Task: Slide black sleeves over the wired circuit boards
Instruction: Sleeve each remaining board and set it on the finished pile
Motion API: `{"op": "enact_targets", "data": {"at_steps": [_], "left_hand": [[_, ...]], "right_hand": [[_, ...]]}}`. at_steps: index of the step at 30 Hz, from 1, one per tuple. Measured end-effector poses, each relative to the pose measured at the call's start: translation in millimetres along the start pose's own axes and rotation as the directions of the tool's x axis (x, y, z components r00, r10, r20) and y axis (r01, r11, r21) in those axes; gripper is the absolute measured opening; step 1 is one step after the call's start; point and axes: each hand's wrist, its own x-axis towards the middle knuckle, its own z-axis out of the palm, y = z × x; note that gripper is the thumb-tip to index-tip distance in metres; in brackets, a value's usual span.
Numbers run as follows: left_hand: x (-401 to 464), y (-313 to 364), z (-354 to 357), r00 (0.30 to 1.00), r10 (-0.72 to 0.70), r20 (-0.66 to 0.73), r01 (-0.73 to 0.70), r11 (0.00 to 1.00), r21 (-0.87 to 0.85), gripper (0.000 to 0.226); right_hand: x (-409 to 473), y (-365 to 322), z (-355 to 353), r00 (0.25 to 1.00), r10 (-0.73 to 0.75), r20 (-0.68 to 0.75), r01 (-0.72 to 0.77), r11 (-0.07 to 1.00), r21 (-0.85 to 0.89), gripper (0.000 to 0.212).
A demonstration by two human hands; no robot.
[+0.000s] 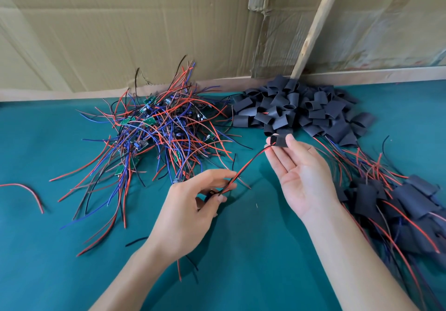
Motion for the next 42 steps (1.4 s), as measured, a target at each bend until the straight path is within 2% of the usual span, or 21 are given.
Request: {"op": "enact_targets", "data": {"at_steps": [5, 9, 11, 15, 18, 20, 23, 26, 29, 32, 35, 37, 39, 42], "left_hand": [[1, 0, 0, 1.000, 0.002, -0.009, -0.002, 1.000, 0.007, 0.056], [2, -2, 1, 0.999, -0.009, -0.054, 0.007, 0.999, -0.041, 0.050], [3, -1, 2, 0.997, -0.018, -0.078, 0.013, 0.998, -0.068, 0.046], [5, -4, 1, 0.994, -0.053, -0.099, 0.041, 0.992, -0.119, 0.031], [6, -5, 0, 0.991, -0.081, -0.109, 0.068, 0.990, -0.124, 0.025], [6, -3, 0, 0.989, -0.105, -0.103, 0.082, 0.975, -0.205, 0.029], [6, -1, 1, 0.988, -0.134, -0.080, 0.100, 0.939, -0.330, 0.029], [5, 2, 0, 0.990, -0.135, -0.044, 0.108, 0.920, -0.378, 0.020], [6, 4, -2, 0.988, -0.151, -0.044, 0.125, 0.922, -0.366, 0.013], [9, 2, -6, 0.981, -0.187, -0.052, 0.158, 0.924, -0.347, 0.017], [10, 3, -13, 0.970, -0.237, 0.053, 0.236, 0.875, -0.423, 0.012], [10, 3, -14, 0.966, -0.237, 0.101, 0.257, 0.888, -0.381, 0.012], [9, 2, -13, 0.972, -0.224, 0.074, 0.236, 0.918, -0.320, 0.007], [9, 1, -11, 0.977, -0.215, -0.006, 0.205, 0.938, -0.279, 0.009]], "right_hand": [[-4, 0, 2, 0.994, 0.043, 0.101, -0.037, 0.998, -0.058, 0.017], [-13, 5, 8, 0.968, 0.150, 0.203, -0.133, 0.986, -0.097, 0.039], [-18, 12, 13, 0.942, 0.217, 0.255, -0.189, 0.973, -0.131, 0.043], [-26, 24, 18, 0.903, 0.277, 0.330, -0.173, 0.934, -0.312, 0.050], [-28, 27, 19, 0.910, 0.225, 0.348, -0.064, 0.906, -0.418, 0.042], [-29, 26, 18, 0.928, 0.175, 0.329, -0.008, 0.892, -0.453, 0.029], [-30, 26, 17, 0.940, 0.147, 0.308, 0.009, 0.891, -0.455, 0.020], [-31, 26, 17, 0.945, 0.140, 0.296, 0.005, 0.897, -0.442, 0.019], [-31, 24, 19, 0.938, 0.146, 0.314, -0.015, 0.924, -0.382, 0.027], [-30, 20, 17, 0.936, 0.141, 0.323, -0.021, 0.937, -0.349, 0.027], [-27, 17, 16, 0.941, 0.110, 0.319, -0.006, 0.950, -0.311, 0.027], [-25, 15, 14, 0.949, 0.081, 0.305, 0.008, 0.960, -0.278, 0.027], [-24, 13, 13, 0.954, 0.060, 0.294, 0.022, 0.963, -0.268, 0.026], [-25, 16, 14, 0.951, 0.034, 0.308, 0.085, 0.928, -0.363, 0.028]]}}
